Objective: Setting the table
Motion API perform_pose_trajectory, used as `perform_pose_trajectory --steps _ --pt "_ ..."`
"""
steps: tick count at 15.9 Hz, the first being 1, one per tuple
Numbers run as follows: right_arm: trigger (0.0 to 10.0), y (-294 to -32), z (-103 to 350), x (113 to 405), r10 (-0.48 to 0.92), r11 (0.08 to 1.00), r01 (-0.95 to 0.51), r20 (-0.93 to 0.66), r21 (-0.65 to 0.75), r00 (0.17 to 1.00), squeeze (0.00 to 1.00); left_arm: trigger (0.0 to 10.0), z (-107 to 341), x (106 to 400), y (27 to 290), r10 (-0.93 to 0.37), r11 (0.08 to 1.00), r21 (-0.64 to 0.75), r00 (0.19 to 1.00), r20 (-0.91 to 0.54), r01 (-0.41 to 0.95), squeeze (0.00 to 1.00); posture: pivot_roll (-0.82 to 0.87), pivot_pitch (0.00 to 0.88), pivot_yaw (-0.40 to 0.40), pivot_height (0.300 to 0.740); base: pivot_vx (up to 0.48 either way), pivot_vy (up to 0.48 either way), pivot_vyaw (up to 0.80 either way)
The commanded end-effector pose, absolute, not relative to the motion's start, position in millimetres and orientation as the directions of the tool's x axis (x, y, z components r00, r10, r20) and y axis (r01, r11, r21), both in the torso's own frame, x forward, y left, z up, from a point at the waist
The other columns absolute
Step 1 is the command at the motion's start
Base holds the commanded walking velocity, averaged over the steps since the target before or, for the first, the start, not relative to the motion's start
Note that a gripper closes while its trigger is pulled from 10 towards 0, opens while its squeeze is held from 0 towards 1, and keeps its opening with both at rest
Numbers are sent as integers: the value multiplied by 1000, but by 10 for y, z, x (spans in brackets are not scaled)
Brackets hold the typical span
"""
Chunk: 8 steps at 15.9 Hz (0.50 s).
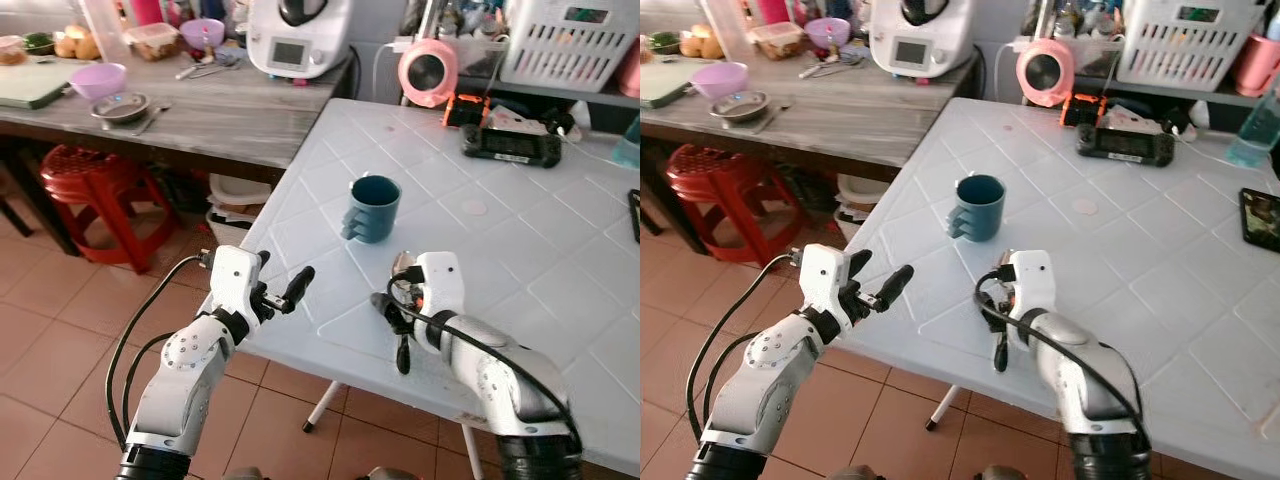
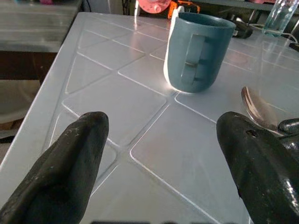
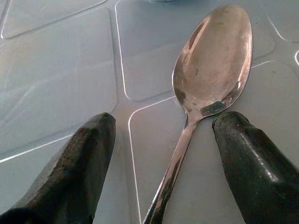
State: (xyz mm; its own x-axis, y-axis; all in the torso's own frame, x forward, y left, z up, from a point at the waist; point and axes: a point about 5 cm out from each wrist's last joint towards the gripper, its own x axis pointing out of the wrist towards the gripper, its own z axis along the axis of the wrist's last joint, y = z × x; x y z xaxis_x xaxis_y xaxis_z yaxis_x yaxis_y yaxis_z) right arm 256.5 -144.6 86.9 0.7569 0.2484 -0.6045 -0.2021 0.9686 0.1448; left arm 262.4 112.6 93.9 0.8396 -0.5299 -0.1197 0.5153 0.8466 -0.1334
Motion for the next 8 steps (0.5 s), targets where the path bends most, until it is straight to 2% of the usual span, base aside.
perform_pose_trajectory --steps 1,2,5,8 --pt "1020 -1565 457 2364 198 980 -132 -769 147 608 0 10000 941 2621 1113 -548 836 -132 827 -129 533 0 -36 0 43 740 0 0 0" --pt "0 -1620 424 2377 191 982 -117 -775 151 602 0 10000 928 2591 1079 -570 821 -143 810 -138 553 0 -36 0 44 740 0 0 0" --pt "0 -1598 350 2335 221 972 -60 -792 228 569 0 10000 927 2569 1066 -583 812 -139 799 -145 567 0 -34 0 46 740 0 0 0" --pt "0 -1613 300 2302 226 969 -40 -809 244 543 0 10000 928 2574 1063 -587 810 -133 796 -148 572 0 -34 0 44 740 0 0 0"
